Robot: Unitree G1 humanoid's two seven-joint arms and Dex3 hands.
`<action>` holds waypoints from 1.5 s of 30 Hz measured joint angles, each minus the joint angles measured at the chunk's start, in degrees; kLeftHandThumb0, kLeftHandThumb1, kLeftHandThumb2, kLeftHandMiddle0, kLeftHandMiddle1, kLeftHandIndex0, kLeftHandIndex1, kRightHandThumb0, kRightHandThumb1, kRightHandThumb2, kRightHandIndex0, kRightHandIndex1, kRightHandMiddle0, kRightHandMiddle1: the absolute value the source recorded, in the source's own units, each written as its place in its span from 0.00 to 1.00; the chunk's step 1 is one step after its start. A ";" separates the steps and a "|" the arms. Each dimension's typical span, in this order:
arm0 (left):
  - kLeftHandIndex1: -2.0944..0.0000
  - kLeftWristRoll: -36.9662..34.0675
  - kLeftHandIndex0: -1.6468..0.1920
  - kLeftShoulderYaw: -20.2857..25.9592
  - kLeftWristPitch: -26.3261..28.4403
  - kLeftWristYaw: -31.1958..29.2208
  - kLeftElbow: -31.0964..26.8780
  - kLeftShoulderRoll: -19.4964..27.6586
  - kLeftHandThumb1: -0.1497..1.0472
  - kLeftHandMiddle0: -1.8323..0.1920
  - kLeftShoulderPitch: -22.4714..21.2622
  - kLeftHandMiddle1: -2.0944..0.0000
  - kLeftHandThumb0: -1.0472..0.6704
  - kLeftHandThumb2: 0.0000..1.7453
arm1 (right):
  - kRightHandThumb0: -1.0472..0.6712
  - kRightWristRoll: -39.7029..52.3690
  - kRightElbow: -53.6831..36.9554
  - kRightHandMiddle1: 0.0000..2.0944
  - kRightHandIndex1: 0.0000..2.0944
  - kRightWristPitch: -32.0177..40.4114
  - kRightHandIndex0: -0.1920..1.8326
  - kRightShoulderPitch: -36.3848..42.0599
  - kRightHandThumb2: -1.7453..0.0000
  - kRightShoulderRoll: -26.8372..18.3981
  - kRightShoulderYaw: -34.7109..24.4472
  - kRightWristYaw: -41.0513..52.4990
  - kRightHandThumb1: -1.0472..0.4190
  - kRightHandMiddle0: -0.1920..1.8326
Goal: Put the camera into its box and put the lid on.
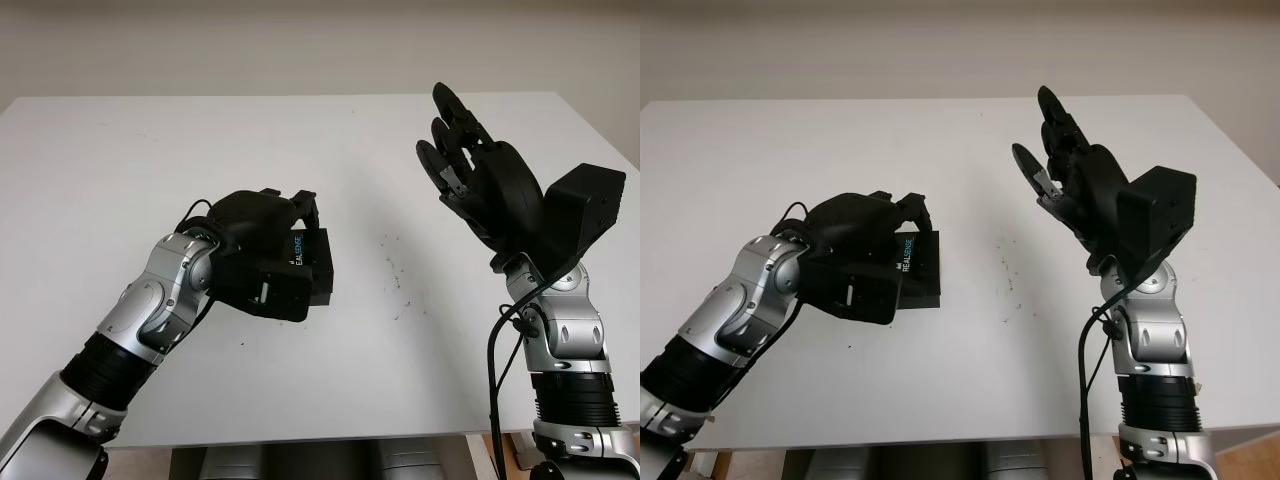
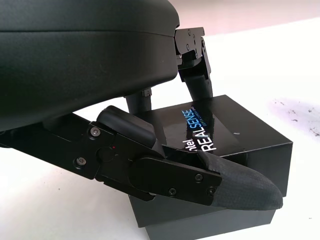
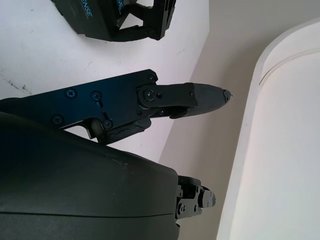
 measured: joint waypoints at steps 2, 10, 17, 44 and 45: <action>0.00 0.02 0.90 0.13 0.15 -0.11 -0.57 0.06 1.00 0.55 0.33 0.00 0.44 0.15 | 0.29 0.02 0.00 0.03 0.03 0.01 0.04 0.00 0.82 0.00 0.00 0.07 0.00 0.08; 0.00 0.18 0.83 0.18 -0.13 0.46 -0.73 0.15 1.00 0.53 0.71 0.00 0.44 0.13 | 0.29 0.29 0.00 0.03 0.03 0.02 0.04 0.00 0.82 0.00 -0.03 0.32 0.00 0.09; 0.00 -0.19 0.93 0.63 0.84 -0.07 -1.33 -0.13 1.00 0.55 0.93 0.00 0.44 0.14 | 0.29 0.47 0.01 0.02 0.03 0.02 0.04 -0.01 0.82 -0.01 -0.06 0.60 0.00 0.08; 0.08 -0.22 0.93 1.03 0.51 -1.01 -1.96 -0.15 1.00 0.58 1.00 0.00 0.43 0.13 | 0.30 0.35 0.07 0.03 0.03 0.38 0.04 0.00 0.82 0.00 -0.01 -0.09 0.00 0.07; 0.25 0.37 0.95 0.86 0.12 -0.89 -1.97 -0.05 1.00 0.68 0.99 0.00 0.42 0.13 | 0.30 0.39 -0.01 0.02 0.03 0.52 0.04 0.01 0.82 0.01 -0.01 -0.16 0.00 0.07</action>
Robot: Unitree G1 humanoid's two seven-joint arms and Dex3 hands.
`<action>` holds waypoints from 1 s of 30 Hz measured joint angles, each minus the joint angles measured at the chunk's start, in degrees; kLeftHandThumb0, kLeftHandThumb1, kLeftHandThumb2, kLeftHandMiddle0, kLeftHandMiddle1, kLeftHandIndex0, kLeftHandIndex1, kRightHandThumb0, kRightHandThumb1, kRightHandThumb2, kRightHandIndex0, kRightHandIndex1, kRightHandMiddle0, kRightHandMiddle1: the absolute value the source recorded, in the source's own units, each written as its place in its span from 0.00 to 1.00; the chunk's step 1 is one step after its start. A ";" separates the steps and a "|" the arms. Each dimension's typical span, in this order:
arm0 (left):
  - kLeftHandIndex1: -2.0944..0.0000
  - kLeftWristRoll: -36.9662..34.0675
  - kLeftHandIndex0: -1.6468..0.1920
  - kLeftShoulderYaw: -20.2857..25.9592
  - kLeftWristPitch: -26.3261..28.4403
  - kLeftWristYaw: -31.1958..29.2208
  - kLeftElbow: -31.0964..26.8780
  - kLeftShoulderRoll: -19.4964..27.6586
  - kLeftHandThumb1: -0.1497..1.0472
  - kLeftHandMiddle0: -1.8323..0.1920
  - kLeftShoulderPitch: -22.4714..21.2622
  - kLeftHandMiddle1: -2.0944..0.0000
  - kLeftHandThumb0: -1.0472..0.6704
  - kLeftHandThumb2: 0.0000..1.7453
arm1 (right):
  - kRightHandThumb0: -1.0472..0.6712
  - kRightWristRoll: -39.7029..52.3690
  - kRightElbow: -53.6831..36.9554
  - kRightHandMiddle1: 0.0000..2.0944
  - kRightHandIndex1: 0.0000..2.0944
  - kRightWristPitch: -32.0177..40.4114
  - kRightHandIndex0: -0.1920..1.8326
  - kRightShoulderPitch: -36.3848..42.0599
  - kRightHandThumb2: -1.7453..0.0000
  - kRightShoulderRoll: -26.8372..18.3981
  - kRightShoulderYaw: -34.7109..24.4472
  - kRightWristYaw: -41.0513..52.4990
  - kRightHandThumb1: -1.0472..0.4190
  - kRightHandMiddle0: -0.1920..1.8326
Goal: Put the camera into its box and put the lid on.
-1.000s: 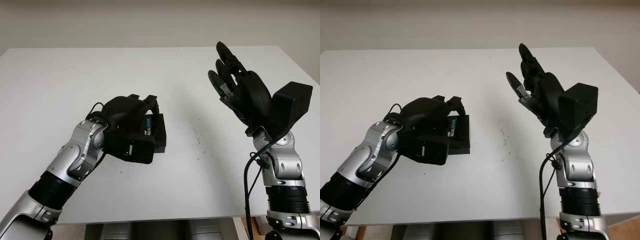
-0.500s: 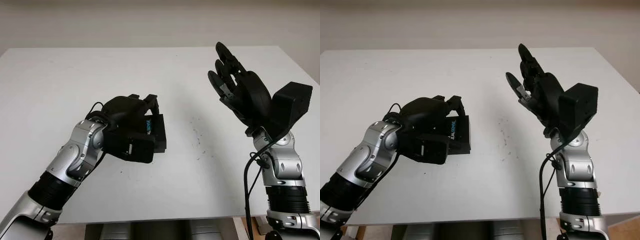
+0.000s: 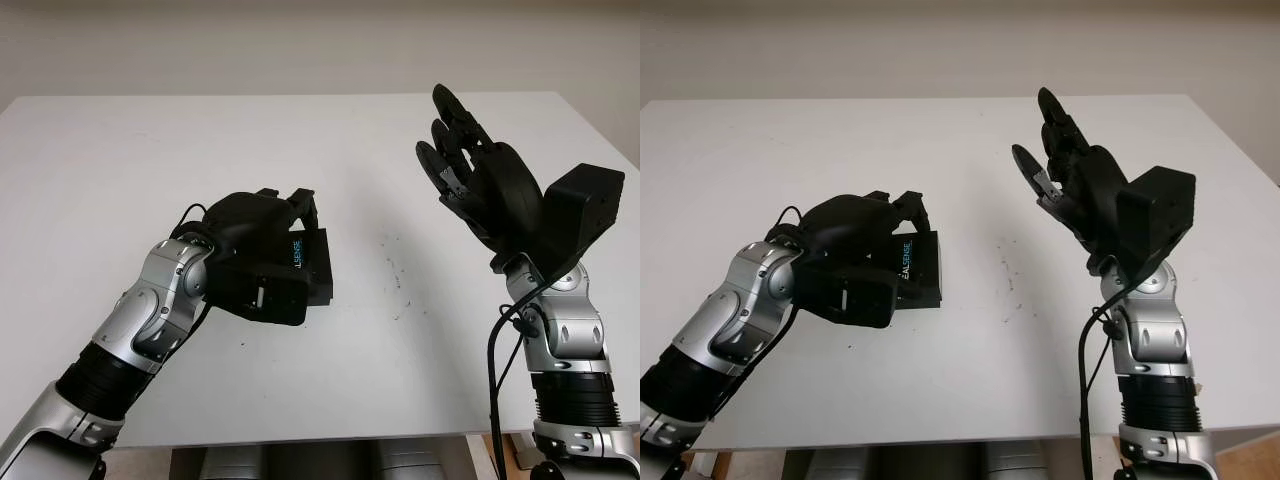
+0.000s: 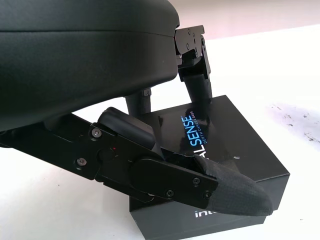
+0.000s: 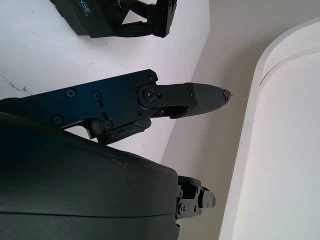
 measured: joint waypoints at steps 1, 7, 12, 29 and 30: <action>0.40 1.19 0.94 -0.55 -0.92 0.30 -0.01 0.37 1.00 0.79 -0.01 0.03 0.40 0.13 | 0.30 0.02 -0.08 0.02 0.03 0.03 0.04 0.01 0.82 0.00 0.00 -0.02 0.00 0.07; 0.86 13.58 0.90 -5.57 -5.02 -0.82 -1.33 3.58 1.00 0.94 -0.60 0.89 0.23 0.19 | 0.29 -0.07 -0.32 0.03 0.03 0.07 0.04 0.10 0.82 0.00 0.00 -0.17 0.00 0.08; 0.99 20.72 0.99 -6.88 -6.32 0.46 -2.76 4.42 1.00 1.00 -0.46 1.00 0.14 0.30 | 0.29 -0.09 -0.42 0.02 0.03 0.14 0.04 0.14 0.82 0.00 0.00 -0.22 0.00 0.07; 1.00 0.76 1.00 7.31 -5.45 6.22 -5.66 0.68 1.00 1.00 4.08 1.00 0.15 0.26 | 0.29 0.48 -0.48 0.03 0.02 0.40 0.04 0.25 0.82 -0.03 -0.16 0.42 0.00 0.07; 1.00 -4.91 1.00 9.78 -5.56 6.27 -5.71 -0.71 1.00 1.00 4.78 1.00 0.16 0.24 | 0.29 0.54 -0.48 0.02 0.02 0.34 0.04 0.25 0.82 -0.03 -0.16 0.51 0.00 0.07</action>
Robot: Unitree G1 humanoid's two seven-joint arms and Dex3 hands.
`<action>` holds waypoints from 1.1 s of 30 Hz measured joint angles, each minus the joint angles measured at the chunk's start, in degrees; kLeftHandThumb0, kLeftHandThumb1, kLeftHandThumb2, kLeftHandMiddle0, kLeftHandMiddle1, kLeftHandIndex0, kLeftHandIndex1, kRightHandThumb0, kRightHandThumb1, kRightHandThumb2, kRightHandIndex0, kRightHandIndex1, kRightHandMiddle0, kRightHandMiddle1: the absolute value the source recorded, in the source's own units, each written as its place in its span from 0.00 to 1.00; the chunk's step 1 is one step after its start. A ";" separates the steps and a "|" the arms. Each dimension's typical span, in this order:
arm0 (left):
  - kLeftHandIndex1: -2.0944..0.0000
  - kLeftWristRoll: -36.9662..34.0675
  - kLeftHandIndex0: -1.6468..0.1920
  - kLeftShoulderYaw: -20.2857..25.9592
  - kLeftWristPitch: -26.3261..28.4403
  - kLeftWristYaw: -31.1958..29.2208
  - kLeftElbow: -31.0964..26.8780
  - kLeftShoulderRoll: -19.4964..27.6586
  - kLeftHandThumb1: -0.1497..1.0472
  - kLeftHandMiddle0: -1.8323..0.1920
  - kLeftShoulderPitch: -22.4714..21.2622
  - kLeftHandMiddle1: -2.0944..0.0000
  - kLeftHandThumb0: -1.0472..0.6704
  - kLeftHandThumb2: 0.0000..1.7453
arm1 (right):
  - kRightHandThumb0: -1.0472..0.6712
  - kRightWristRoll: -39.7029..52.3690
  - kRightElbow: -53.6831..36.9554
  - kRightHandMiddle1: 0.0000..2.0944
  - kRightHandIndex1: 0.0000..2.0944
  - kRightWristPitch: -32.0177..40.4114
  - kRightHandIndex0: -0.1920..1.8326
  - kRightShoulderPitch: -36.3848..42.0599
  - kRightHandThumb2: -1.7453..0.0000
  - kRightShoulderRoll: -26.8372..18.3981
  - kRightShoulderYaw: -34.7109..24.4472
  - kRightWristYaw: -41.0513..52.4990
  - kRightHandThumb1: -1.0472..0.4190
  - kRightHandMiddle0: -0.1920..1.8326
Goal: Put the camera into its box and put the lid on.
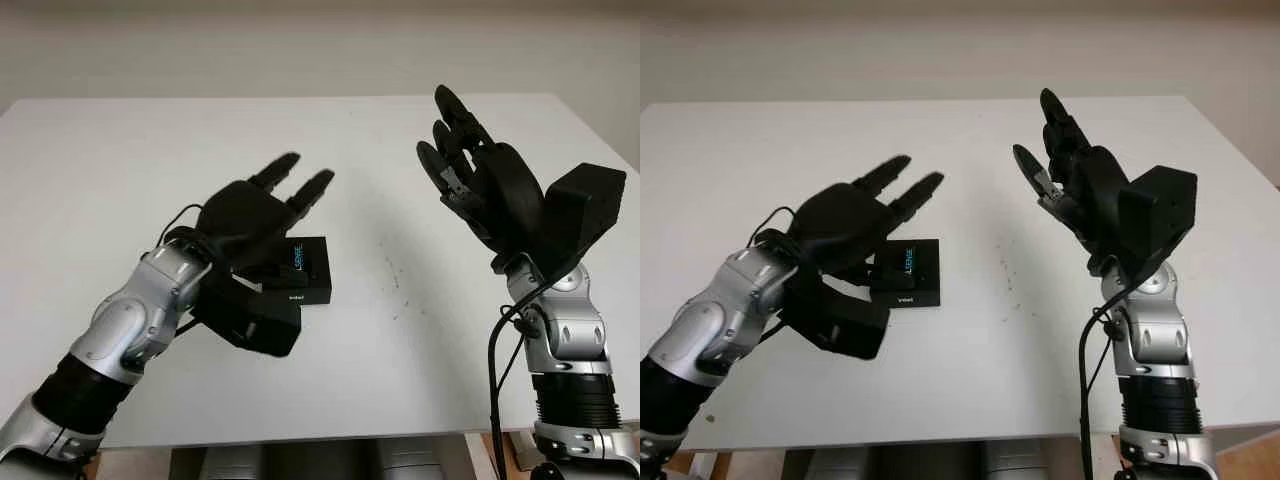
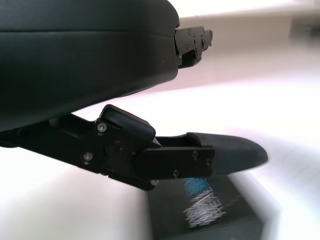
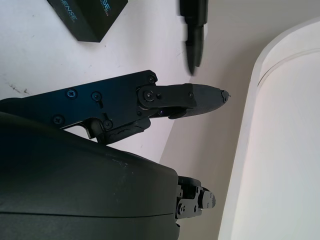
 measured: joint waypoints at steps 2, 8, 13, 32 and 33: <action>1.00 -11.84 1.00 4.97 -0.36 0.02 0.07 -3.00 1.00 1.00 1.24 1.00 0.18 0.25 | 0.25 -1.74 0.00 0.03 0.03 -0.70 0.06 0.01 0.79 -0.03 0.47 -0.77 0.00 0.09; 1.00 -38.50 1.00 18.47 2.98 0.97 0.27 -9.41 1.00 1.00 2.90 1.00 0.17 0.31 | 0.22 -9.57 -0.10 0.02 0.02 -5.98 0.04 0.30 0.72 -0.97 3.83 -3.04 0.00 0.06; 1.00 -46.92 1.00 21.24 6.27 2.83 0.62 -12.16 1.00 1.00 5.94 1.00 0.17 0.31 | 0.21 -9.51 -0.13 0.02 0.02 -5.46 0.03 0.35 0.72 0.35 4.99 -3.26 0.00 0.05; 1.00 -55.52 1.00 27.06 3.08 11.85 9.03 -19.29 1.00 1.00 8.07 1.00 0.15 0.38 | 0.18 -5.27 4.23 0.00 0.00 -3.44 0.00 1.84 0.61 7.14 5.16 -4.33 0.00 0.00; 1.00 -55.53 1.00 27.05 2.98 11.85 9.29 -19.29 1.00 1.00 8.08 1.00 0.15 0.38 | 0.18 -5.18 4.28 0.00 0.00 -3.28 0.00 2.02 0.61 7.17 5.16 -4.32 0.00 0.00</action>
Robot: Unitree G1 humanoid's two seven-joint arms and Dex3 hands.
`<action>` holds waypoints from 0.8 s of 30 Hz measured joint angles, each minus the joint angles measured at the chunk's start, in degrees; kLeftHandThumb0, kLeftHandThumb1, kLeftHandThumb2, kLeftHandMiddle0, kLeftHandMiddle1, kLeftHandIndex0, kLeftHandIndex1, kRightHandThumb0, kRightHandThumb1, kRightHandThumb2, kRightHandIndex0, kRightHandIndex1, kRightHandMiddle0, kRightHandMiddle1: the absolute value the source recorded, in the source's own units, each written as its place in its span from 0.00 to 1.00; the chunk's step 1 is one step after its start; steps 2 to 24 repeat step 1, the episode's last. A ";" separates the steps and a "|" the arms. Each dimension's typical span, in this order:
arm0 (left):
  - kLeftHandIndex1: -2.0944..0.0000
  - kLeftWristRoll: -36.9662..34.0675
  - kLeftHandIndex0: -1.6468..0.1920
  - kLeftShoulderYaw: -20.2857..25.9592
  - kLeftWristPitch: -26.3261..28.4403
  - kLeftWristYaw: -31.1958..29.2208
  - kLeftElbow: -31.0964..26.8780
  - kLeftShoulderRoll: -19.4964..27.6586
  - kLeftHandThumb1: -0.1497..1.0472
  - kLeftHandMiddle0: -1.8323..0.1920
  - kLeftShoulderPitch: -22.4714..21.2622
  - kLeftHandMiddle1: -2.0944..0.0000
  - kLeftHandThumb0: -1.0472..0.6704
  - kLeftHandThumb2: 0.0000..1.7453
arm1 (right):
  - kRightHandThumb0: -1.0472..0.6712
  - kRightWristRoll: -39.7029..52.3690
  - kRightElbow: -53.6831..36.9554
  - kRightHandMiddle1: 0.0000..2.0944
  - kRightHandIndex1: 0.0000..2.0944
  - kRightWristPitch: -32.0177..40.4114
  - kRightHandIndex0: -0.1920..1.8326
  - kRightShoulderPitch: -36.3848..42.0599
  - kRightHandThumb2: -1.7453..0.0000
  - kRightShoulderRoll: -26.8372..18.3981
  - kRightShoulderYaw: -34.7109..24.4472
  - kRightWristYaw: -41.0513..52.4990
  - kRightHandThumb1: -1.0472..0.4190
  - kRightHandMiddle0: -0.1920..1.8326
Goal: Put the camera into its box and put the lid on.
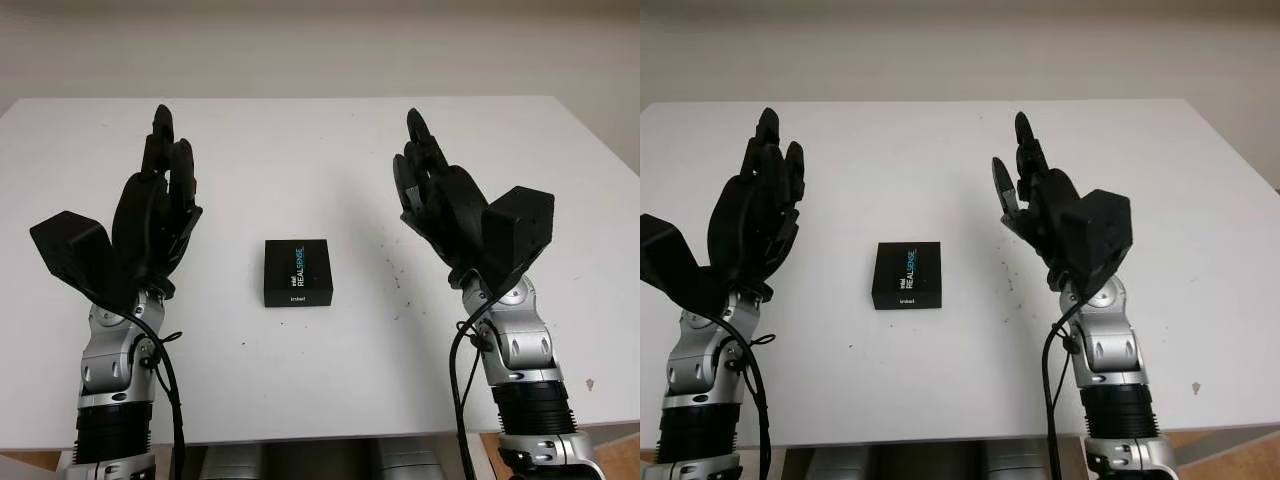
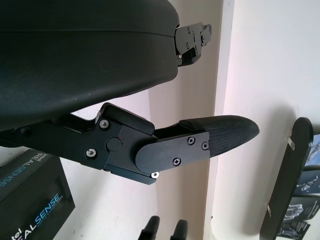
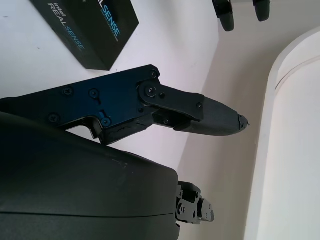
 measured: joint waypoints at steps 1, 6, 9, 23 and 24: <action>1.00 -0.02 1.00 0.00 -0.04 0.00 0.13 0.00 1.00 1.00 0.05 1.00 0.15 0.37 | 0.18 0.07 0.07 0.00 0.00 0.06 0.00 0.08 0.62 0.00 0.00 0.00 0.00 0.00; 1.00 -0.02 1.00 0.00 -0.04 0.00 0.13 0.00 1.00 1.00 0.05 1.00 0.15 0.37 | 0.18 0.07 0.07 0.00 0.00 0.06 0.00 0.08 0.62 0.00 0.00 0.00 0.00 0.00; 1.00 -0.02 1.00 0.00 -0.04 0.00 0.13 0.00 1.00 1.00 0.05 1.00 0.15 0.37 | 0.18 0.07 0.07 0.00 0.00 0.06 0.00 0.08 0.62 0.00 0.00 0.00 0.00 0.00; 1.00 -0.02 1.00 0.00 -0.04 0.00 0.13 0.00 1.00 1.00 0.05 1.00 0.15 0.37 | 0.18 0.07 0.07 0.00 0.00 0.06 0.00 0.08 0.62 0.00 0.00 0.00 0.00 0.00; 1.00 -0.02 1.00 0.00 -0.04 0.00 0.13 0.00 1.00 1.00 0.05 1.00 0.15 0.37 | 0.18 0.07 0.07 0.00 0.00 0.06 0.00 0.08 0.62 0.00 0.00 0.00 0.00 0.00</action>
